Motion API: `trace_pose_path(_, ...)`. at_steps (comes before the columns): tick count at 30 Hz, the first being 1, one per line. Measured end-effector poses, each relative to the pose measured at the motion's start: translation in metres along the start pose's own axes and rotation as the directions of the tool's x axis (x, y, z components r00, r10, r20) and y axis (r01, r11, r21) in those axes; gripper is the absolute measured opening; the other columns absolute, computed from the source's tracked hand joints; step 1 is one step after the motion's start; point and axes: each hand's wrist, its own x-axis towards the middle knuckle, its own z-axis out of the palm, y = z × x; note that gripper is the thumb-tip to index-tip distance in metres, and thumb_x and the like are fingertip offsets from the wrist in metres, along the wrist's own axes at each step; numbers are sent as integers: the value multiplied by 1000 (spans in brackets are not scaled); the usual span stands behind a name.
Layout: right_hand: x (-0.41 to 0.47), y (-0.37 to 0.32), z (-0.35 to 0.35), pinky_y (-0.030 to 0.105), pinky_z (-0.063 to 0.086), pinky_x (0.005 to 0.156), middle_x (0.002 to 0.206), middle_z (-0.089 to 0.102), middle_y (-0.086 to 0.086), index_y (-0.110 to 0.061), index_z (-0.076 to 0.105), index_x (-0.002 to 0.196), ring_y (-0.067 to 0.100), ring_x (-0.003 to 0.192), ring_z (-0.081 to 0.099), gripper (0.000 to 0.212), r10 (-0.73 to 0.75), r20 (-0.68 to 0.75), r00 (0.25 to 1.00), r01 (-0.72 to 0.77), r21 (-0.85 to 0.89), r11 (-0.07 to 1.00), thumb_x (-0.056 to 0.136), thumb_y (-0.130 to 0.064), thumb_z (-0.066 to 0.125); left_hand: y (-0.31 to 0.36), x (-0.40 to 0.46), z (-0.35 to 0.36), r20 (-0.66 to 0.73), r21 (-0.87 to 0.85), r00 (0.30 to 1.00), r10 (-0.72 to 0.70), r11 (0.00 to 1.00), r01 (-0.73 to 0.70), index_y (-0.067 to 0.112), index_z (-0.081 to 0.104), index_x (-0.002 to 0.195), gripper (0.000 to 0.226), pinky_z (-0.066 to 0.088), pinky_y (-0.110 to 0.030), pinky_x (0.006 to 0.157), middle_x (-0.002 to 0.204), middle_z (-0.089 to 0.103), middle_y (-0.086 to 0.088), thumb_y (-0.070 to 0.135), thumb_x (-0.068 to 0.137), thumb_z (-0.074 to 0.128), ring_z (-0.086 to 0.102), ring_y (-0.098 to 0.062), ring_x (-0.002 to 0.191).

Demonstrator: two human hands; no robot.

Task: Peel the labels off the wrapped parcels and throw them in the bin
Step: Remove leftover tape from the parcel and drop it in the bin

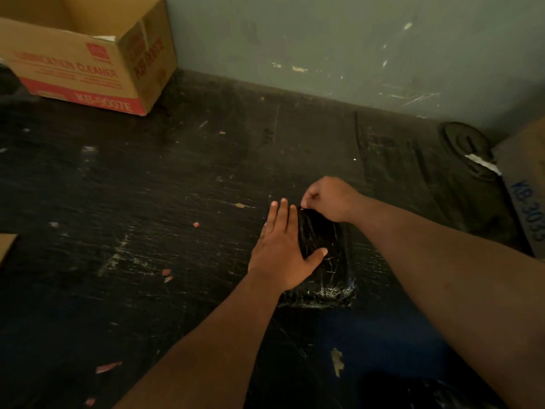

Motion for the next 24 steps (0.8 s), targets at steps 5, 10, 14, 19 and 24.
trace_pose_path(5, 3, -9, -3, 27, 51, 75, 85, 75, -2, -18, 77, 83, 12, 82, 68, 13, -6, 49, 999, 11, -104, 995, 86, -25, 67, -1, 0, 2, -13, -2, 1000, 2, 1000, -2, 13, -11, 161, 108, -3, -41, 127, 168, -24, -2, 76, 92, 43, -30, -18, 151)
trace_pose_path(10, 5, -16, 1, 32, 54, 77, 85, 74, 8, -12, 75, 81, 24, 85, 68, 17, -27, -4, 1000, 25, -207, 978, 86, -21, 61, -1, 2, 0, -1, -13, 1000, -3, 1000, 3, 13, -12, 161, 108, -4, -41, 127, 168, -24, -2, 76, 92, 43, -30, -17, 151)
trace_pose_path(14, 1, 1, 0, 26, 50, 81, 91, 75, 0, -16, 77, 90, 13, 86, 67, 14, 18, 22, 1000, -18, 14, 1000, 91, -19, 63, -1, 1, 1, -9, 4, 1000, 8, 1000, -8, 12, -12, 161, 108, -3, -42, 127, 168, -24, -4, 76, 92, 42, -30, -19, 151)
trace_pose_path(19, -3, 4, -3, 21, 44, 77, 94, 73, -4, -19, 76, 95, 9, 87, 65, 13, -6, 36, 999, 4, 47, 999, 91, -24, 66, -2, 0, 3, -21, 5, 1000, 10, 1000, -10, 13, -12, 161, 109, -1, -43, 128, 168, -25, -3, 77, 92, 42, -30, -19, 151)
trace_pose_path(24, -3, -6, -6, 23, 48, 76, 90, 74, -3, -19, 76, 91, 10, 85, 66, 11, -17, 57, 998, 18, -23, 1000, 90, -25, 66, -3, 0, 4, -31, 8, 999, 11, 1000, -11, 12, -11, 161, 109, -1, -43, 128, 168, -24, -3, 77, 91, 41, -29, -19, 152)
